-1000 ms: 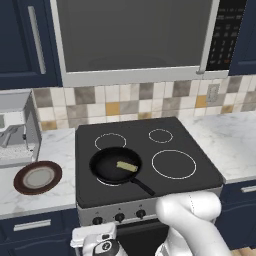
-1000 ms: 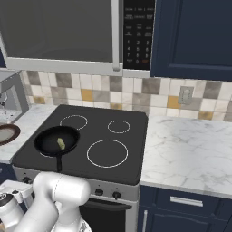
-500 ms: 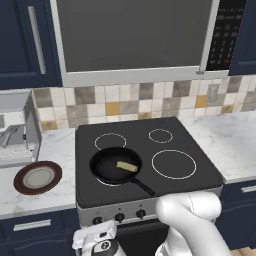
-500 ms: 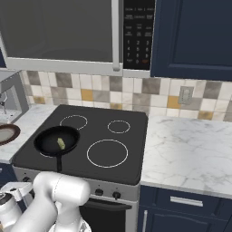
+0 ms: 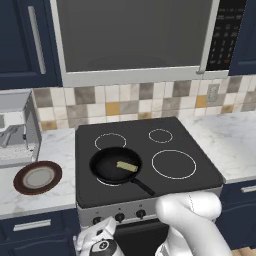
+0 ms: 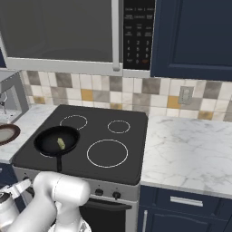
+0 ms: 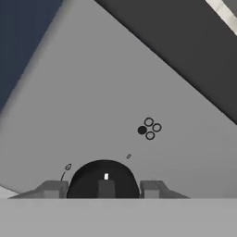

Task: Pick up the butter stick and place it in the pan. Then turn on the burner for the pan.

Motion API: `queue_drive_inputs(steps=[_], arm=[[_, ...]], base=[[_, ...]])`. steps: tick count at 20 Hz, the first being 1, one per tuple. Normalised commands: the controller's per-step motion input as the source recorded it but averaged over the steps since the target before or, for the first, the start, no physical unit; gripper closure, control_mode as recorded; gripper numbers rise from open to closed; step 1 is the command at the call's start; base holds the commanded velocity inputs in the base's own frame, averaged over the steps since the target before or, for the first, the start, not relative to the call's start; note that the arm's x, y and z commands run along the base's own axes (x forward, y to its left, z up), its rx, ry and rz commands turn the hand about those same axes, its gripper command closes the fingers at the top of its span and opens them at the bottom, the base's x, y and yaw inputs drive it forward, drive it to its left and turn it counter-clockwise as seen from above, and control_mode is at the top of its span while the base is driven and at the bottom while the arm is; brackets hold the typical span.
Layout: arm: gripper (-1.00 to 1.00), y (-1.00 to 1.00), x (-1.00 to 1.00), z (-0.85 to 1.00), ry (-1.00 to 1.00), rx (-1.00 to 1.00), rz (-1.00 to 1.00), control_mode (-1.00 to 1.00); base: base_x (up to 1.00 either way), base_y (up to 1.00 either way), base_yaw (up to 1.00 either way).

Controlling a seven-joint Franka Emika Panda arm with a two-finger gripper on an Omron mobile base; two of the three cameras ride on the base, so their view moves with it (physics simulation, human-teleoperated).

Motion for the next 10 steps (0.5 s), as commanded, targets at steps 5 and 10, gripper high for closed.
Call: queue_drive_inputs(steps=[5,10], arm=[[1.0,0.05,-0.28,0.0,0.02,-0.26,0.0,-1.0],[1.0,0.09,-0.25,0.0,0.02,-0.25,-0.01,-1.0]], base=[[0.0,0.0,0.0],[0.0,0.0,0.0]])
